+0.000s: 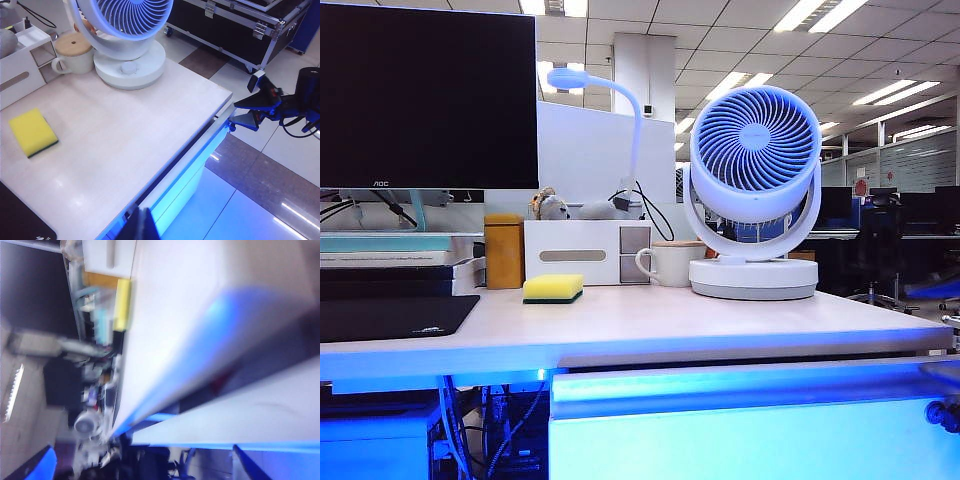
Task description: Open the drawer, place the cleaning sponge inside, then close the drawer.
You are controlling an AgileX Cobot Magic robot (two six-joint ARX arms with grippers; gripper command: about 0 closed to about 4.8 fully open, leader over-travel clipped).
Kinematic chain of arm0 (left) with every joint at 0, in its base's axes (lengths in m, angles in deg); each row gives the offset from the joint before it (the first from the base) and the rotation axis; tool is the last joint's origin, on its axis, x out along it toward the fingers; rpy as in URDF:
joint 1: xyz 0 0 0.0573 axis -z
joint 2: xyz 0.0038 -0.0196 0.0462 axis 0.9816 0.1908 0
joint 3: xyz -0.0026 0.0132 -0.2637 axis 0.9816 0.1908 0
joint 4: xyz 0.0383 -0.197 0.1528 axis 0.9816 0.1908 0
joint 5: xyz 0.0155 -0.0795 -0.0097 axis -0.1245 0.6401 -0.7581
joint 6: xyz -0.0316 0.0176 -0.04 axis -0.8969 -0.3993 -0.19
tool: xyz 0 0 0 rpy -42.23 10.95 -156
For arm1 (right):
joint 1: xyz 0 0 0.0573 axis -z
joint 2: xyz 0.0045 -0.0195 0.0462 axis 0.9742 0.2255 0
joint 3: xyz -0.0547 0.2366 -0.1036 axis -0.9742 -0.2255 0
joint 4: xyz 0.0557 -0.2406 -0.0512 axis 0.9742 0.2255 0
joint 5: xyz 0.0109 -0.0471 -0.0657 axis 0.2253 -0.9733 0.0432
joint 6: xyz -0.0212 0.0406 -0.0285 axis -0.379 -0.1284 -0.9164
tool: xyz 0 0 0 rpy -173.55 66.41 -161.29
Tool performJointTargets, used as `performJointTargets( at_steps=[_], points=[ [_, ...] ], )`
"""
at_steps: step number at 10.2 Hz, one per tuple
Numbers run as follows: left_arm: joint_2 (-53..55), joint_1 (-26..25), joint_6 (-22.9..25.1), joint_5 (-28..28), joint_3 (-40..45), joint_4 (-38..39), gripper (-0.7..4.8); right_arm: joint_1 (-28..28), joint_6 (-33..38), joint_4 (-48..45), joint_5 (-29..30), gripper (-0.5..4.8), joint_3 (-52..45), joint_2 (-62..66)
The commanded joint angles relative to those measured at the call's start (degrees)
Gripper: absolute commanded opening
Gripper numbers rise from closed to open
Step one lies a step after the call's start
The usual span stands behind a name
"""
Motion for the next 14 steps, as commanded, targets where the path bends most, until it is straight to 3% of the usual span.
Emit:
performJointTargets(
  at_steps=[1, 7, 11, 14],
  points=[
    [-0.07, 0.0, 0.22, 0.02, -0.26, -0.79, -0.05, -0.07, 0.9, -4.11, 0.79, 4.79, -1.79, -1.14],
    [-0.07, 0.0, 0.22, 0.02, -0.24, -0.79, -0.05, 1.16, 1.57, -5.81, 0.13, 4.79, -2.12, -4.39],
    [-0.04, 0.0, 0.22, 0.02, -0.24, -0.79, -0.05, 9.16, 1.49, -5.68, -5.2, 4.79, -1.9, -6.36],
    [-0.04, 0.0, 0.2, 0.02, -0.24, -0.76, -0.05, 7.91, -2.1, 0.44, -5.42, 4.79, 2.56, -6.19]
  ],
)
